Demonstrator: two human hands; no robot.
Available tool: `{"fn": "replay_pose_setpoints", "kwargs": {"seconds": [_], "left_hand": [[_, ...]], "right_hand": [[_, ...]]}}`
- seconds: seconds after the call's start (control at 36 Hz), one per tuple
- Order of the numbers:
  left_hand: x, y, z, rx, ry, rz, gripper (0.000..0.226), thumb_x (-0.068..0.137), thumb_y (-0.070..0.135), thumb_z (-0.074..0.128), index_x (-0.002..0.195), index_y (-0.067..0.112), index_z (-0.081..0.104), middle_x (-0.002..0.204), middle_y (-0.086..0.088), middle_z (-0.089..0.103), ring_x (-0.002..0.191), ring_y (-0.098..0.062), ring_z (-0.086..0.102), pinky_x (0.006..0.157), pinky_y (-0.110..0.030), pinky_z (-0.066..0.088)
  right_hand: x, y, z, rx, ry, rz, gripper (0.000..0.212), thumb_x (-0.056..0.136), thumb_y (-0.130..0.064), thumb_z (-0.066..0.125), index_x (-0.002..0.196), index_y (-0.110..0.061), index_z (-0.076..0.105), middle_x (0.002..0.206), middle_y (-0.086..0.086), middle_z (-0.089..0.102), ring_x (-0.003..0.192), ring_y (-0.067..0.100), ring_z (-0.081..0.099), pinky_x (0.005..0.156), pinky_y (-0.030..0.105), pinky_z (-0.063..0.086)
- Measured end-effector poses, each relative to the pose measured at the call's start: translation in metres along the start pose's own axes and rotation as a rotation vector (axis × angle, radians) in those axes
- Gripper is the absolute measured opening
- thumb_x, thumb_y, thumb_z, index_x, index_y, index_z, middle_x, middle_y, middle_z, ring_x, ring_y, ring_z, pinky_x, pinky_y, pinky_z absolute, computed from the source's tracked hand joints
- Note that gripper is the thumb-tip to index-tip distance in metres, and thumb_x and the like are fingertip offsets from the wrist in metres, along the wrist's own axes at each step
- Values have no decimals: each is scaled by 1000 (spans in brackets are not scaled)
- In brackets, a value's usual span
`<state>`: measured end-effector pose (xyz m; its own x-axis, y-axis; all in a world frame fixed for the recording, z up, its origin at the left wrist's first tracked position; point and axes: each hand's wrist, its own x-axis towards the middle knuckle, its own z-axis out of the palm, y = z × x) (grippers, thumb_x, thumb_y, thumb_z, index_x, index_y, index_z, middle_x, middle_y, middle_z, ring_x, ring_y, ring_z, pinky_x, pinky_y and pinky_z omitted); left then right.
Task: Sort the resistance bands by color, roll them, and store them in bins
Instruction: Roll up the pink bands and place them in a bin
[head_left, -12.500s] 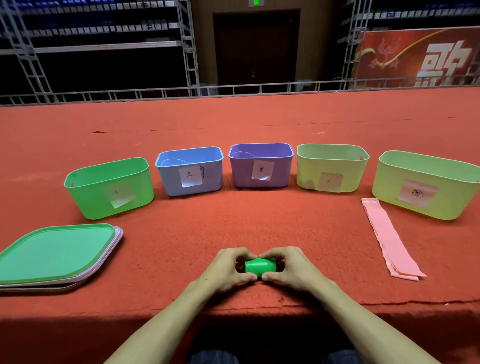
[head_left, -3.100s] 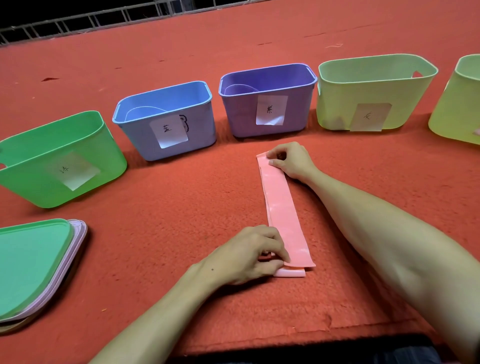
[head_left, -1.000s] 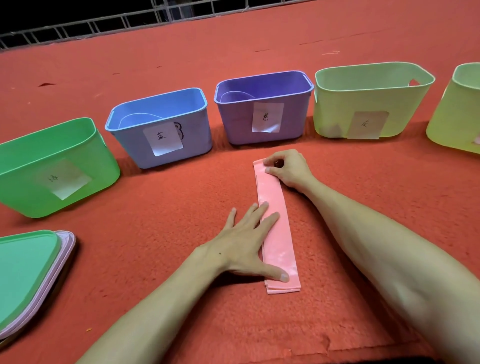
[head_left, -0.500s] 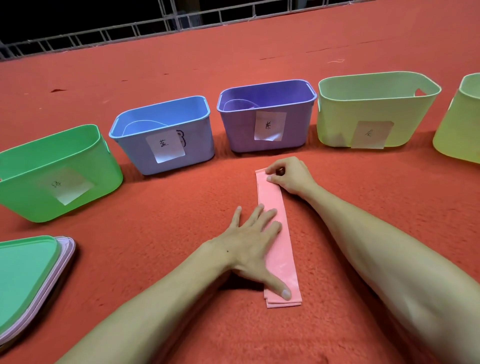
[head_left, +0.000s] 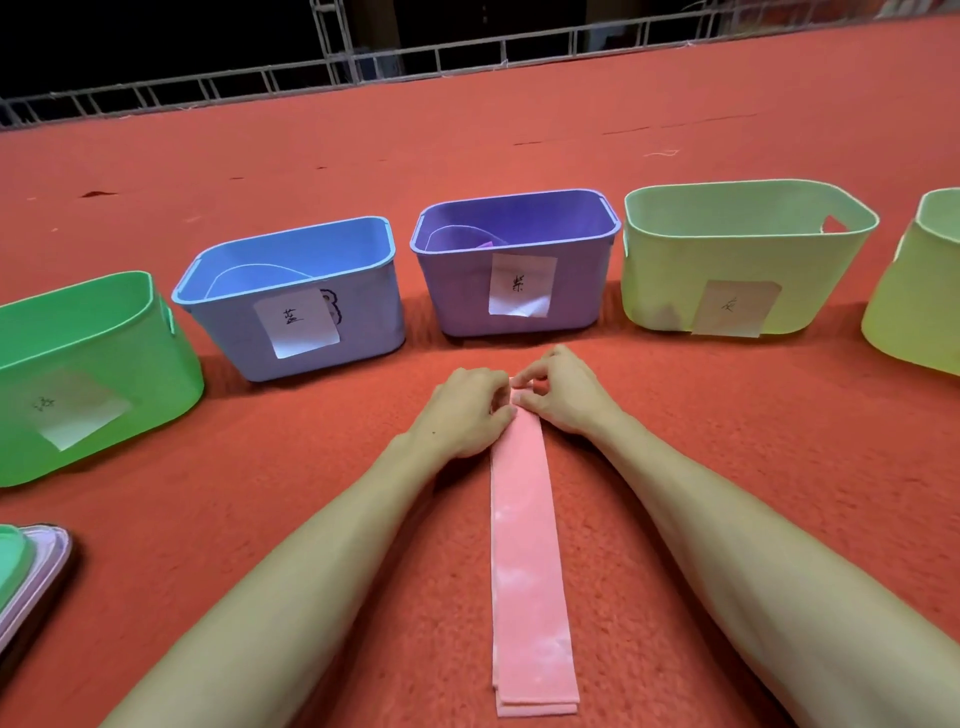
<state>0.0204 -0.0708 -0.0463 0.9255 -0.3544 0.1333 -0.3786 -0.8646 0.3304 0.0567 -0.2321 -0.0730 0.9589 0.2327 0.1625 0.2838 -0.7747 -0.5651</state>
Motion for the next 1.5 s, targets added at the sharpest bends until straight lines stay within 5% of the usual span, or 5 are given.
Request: {"fn": "replay_pose_setpoints", "kwargs": {"seconds": [0.25, 0.56, 1.11, 1.33, 1.5], "left_hand": [[15, -20, 21, -285, 149, -102, 4, 83, 31, 59, 84, 32, 55, 74, 13, 58, 85, -19, 55, 79, -42, 49], [28, -35, 17, -134, 6, -155, 42, 88, 45, 62, 127, 31, 60, 122, 2, 52, 117, -25, 40, 103, -43, 34], [28, -29, 24, -333, 250, -144, 15, 81, 26, 69, 78, 41, 67, 91, 14, 57, 94, -17, 61, 91, -46, 49], [27, -27, 24, -365, 292, -135, 18, 78, 20, 73, 76, 36, 66, 91, 13, 56, 89, -14, 61, 88, -46, 49], [26, -26, 22, -401, 341, -93, 11, 75, 5, 75, 79, 15, 73, 90, 5, 58, 82, -8, 59, 74, -8, 43]], "right_hand": [[3, 1, 0, 54, 3, -4, 23, 79, -32, 74, 101, -26, 73, 97, 5, 57, 91, 12, 49, 80, 24, 38], [-4, -3, -7, 63, 40, -20, 23, 78, -30, 76, 100, -24, 73, 92, -4, 52, 89, 8, 45, 77, 24, 35], [-1, -7, -9, 300, 119, 53, 27, 76, -22, 79, 102, -24, 71, 90, -8, 64, 69, 2, 57, 71, 20, 43], [5, -8, -4, 64, 92, 14, 20, 83, -23, 71, 103, -21, 75, 100, -6, 72, 79, 4, 54, 73, 18, 37], [3, -8, -7, 114, 122, 14, 7, 79, -18, 76, 84, -22, 77, 59, -20, 54, 58, -2, 50, 56, 6, 33]]}}
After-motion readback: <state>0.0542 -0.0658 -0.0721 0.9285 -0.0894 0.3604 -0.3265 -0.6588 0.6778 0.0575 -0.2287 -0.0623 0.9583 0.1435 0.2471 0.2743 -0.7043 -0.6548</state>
